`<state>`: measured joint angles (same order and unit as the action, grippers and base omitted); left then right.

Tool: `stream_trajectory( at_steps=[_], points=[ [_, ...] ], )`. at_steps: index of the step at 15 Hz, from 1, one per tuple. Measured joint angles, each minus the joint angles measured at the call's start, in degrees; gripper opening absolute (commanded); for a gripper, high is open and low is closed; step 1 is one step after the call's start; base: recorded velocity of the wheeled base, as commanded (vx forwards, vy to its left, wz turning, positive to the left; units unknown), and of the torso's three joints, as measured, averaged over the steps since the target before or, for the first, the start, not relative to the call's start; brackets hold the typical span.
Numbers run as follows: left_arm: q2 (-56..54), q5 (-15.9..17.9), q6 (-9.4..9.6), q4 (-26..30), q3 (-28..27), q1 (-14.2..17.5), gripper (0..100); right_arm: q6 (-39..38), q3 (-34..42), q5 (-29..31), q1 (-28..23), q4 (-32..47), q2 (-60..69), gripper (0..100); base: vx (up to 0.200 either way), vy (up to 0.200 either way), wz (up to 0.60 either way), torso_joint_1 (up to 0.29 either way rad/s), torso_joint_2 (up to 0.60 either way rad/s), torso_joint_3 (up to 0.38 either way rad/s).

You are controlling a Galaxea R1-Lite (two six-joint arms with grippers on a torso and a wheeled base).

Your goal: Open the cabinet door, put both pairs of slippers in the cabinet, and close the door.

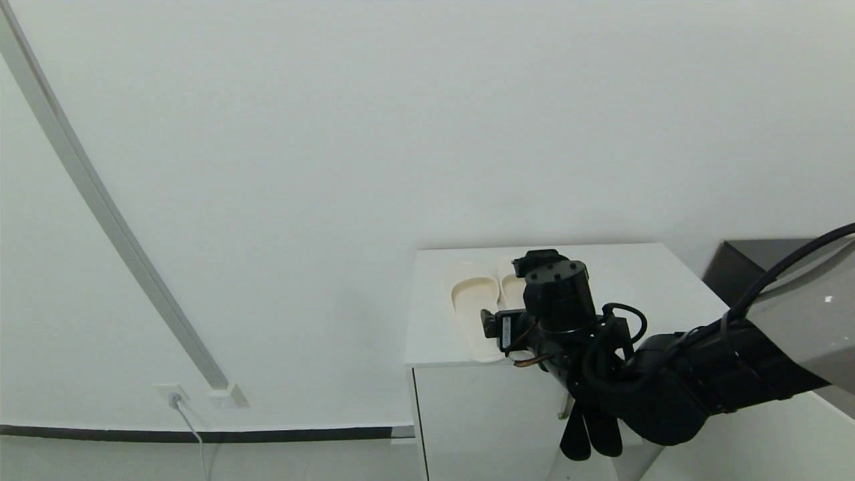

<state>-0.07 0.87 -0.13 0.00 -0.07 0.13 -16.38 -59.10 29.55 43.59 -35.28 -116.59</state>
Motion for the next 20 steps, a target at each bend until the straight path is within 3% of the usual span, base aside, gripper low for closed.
stream_trajectory(
  at_steps=[7,20],
  points=[
    [0.00,0.02,-0.02,0.00,0.00,0.02,0,0.38,-2.45,-0.60,-0.44,-3.78,-4.85,100,0.000,0.000,0.00,0.000,0.00,0.000],
    [0.00,-0.07,-0.09,0.00,-0.02,0.00,0,7.17,-17.93,-4.12,-5.06,-6.16,-17.51,100,0.000,0.000,0.00,0.000,0.00,0.000]
  ],
)
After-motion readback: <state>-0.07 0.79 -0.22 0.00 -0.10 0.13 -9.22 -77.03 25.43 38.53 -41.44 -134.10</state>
